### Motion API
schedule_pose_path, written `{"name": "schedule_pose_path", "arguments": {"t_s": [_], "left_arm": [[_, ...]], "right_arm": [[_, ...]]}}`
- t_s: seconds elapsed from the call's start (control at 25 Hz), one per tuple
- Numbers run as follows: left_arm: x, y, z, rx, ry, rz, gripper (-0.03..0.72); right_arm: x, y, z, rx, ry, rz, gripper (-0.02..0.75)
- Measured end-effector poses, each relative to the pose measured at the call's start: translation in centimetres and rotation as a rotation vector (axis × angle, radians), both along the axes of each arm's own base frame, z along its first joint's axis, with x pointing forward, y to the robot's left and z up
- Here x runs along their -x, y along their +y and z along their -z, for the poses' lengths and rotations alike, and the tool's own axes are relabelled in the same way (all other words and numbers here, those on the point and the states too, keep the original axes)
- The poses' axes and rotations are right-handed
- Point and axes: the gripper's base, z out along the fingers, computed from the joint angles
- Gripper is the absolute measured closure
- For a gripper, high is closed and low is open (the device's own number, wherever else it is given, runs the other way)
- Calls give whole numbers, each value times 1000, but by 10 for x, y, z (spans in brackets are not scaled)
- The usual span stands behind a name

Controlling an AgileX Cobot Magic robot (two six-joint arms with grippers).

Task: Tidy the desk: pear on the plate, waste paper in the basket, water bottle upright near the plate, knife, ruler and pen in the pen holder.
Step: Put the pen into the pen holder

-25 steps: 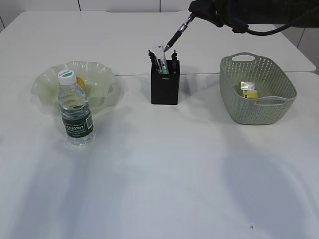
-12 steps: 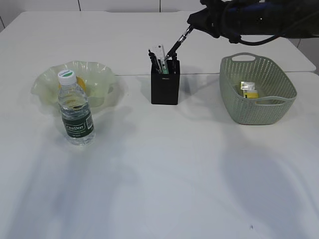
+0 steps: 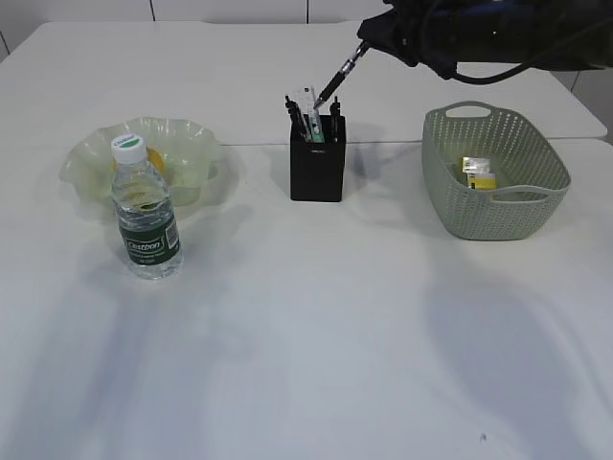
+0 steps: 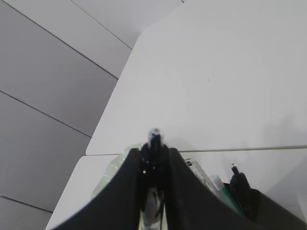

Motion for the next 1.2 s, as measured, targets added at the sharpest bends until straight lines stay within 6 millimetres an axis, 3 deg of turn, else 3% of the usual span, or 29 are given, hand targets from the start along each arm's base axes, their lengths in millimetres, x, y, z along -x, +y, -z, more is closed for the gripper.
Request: {"name": "schedule_pose_path", "arguments": {"t_s": [0.68, 1.2], "left_arm": [[0, 0, 0, 0, -4, 0, 150], [0, 0, -1, 0, -6, 0, 150]], "right_arm": [[-17, -3, 33, 83, 25, 30, 651], [-19, -4, 36, 148, 16, 61, 651]]}}
